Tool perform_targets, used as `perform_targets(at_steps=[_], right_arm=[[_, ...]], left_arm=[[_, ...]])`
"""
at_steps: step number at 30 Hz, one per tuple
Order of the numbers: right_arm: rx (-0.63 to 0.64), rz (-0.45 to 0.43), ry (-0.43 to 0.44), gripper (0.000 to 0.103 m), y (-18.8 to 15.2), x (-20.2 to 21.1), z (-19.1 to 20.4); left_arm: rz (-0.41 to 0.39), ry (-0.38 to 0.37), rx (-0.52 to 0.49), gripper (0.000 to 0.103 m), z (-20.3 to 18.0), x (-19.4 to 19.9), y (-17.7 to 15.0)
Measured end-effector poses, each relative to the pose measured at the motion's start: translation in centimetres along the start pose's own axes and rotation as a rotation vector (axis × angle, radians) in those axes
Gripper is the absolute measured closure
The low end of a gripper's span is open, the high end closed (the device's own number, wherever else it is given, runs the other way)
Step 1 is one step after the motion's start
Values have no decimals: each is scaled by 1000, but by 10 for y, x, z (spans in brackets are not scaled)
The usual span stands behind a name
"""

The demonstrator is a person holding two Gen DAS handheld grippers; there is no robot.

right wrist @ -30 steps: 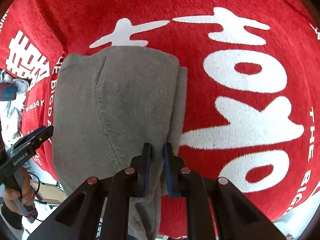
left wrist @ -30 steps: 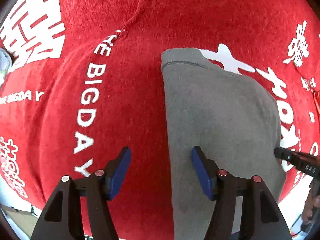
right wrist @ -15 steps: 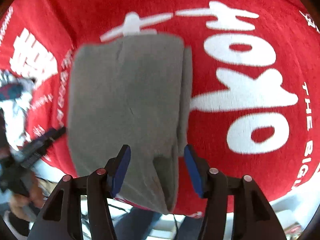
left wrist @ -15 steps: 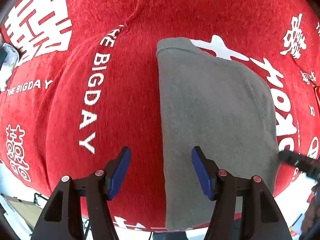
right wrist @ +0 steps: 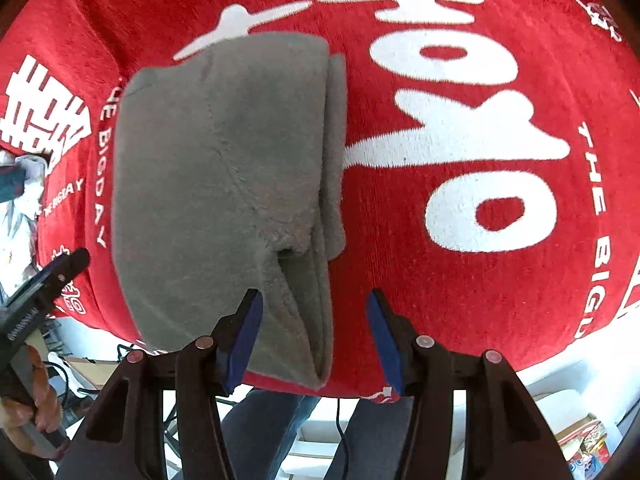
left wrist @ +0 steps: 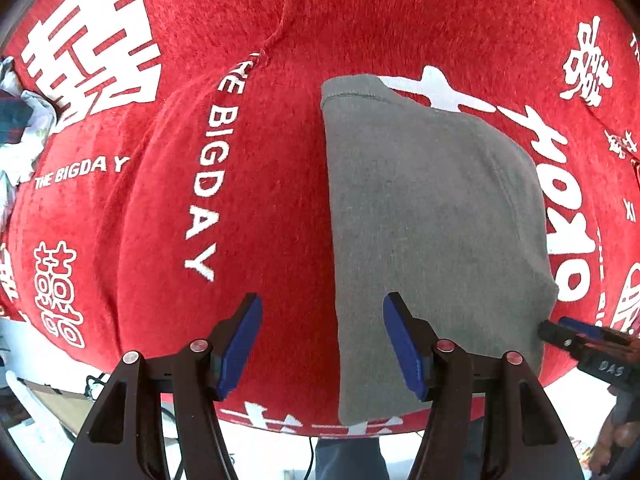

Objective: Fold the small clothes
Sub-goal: 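Open both grippers and release the folded sweater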

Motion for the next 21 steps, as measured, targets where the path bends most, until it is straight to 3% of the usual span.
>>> perform_targets(at_steps=[3,13,15,21], right_arm=[[-2,-12,5,45,0,12,3],[10,-44,10,45,-4,47,17],[12,-49,14,45,-6,51,22],[16,-68,1,45,-7,67,29]], left_arm=[[-11,19,-12,39,0,8,-3],[15,-17,5,38,-7,30,-19],[26,-20,3,3,-9,36,-24],[-29,4,-40,2,-14,60,-26]])
Point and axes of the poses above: each gripper's, at about its wrist camera, not at the fingertips, and x roughly against the way its jaws point, z to its left, y to its top, the point moved 8 cm from there along -x, roughly the way its jaws point, and after that the axes turned 4 degrees about y, right-handed, at the moved point
